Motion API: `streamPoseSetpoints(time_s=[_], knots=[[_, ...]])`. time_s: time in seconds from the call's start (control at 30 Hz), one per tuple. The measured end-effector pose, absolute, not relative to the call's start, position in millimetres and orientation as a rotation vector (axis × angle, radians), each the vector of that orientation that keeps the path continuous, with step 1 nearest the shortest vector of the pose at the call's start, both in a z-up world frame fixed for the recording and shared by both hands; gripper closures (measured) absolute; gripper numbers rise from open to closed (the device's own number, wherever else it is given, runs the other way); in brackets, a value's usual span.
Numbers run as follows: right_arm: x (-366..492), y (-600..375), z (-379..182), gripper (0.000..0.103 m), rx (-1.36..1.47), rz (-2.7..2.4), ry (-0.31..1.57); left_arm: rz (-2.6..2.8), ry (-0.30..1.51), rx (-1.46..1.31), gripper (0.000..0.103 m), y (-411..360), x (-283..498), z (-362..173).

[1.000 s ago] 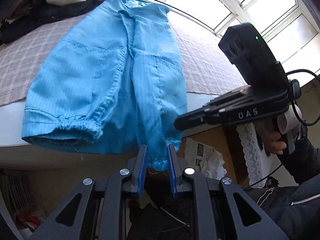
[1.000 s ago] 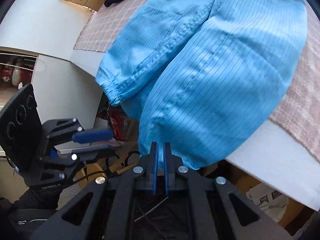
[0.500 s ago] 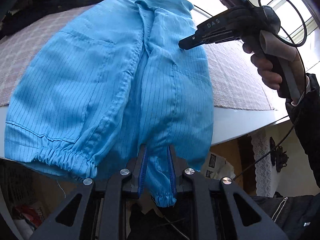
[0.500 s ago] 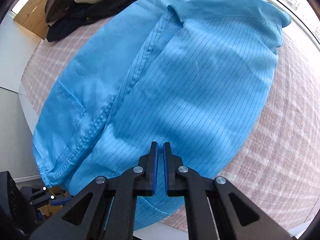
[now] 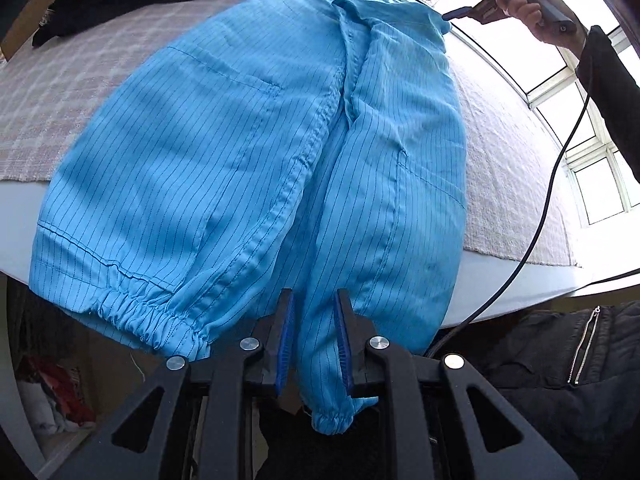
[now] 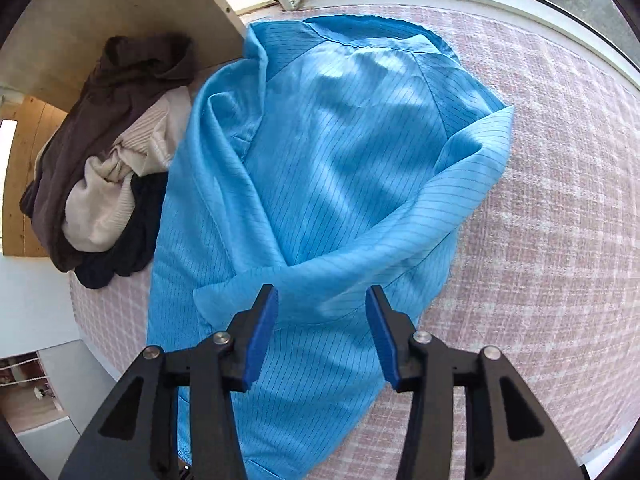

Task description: Fold clothes

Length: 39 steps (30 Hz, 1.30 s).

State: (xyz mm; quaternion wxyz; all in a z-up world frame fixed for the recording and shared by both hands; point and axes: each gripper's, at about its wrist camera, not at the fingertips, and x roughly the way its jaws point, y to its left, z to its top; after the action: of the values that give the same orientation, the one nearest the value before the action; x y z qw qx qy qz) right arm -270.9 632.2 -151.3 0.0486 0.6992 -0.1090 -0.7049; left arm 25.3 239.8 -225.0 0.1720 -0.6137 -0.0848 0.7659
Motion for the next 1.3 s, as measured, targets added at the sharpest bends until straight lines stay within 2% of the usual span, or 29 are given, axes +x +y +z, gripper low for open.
streamPoseSetpoints(time_s=[0.2,0.37,0.47,0.53,0.57,0.7,0.83,1.07,1.17,1.23,1.3], knots=[[-295,627,-176,0.058,2.212,-2.073,-0.353,2.167,-0.246,-1.794,0.085,241,22,-232],[-301,637,-197,0.058,2.313,-1.967,-0.514,2.169,-0.237,-1.803,0.086,242,21,-234],[-300,637,-205,0.058,2.352,-1.986,-0.506,2.170,-0.241,-1.802,0.086,242,21,-234],[-298,634,-207,0.080,2.335,-2.010,-0.478,2.172,-0.238,-1.805,0.086,244,19,-233],[-297,631,-208,0.101,2.311,-2.020,-0.456,2.173,-0.237,-1.806,0.086,245,18,-233],[-289,624,-204,0.101,2.212,-2.099,-0.368,2.174,-0.244,-1.818,0.086,250,15,-237],[-289,648,-200,0.102,2.174,-2.185,-0.511,2.199,-0.236,-1.818,0.086,250,12,-234],[-281,654,-216,0.099,2.233,-2.068,-0.593,2.238,-0.253,-1.819,0.086,241,12,-228],[-271,633,-201,0.098,2.179,-2.089,-0.446,2.264,-0.269,-1.799,0.086,231,23,-213],[-268,626,-185,0.094,2.132,-2.132,-0.371,2.270,-0.288,-1.788,0.086,227,33,-203],[-264,625,-173,0.086,2.106,-2.153,-0.370,2.245,-0.302,-1.780,0.085,229,45,-198]])
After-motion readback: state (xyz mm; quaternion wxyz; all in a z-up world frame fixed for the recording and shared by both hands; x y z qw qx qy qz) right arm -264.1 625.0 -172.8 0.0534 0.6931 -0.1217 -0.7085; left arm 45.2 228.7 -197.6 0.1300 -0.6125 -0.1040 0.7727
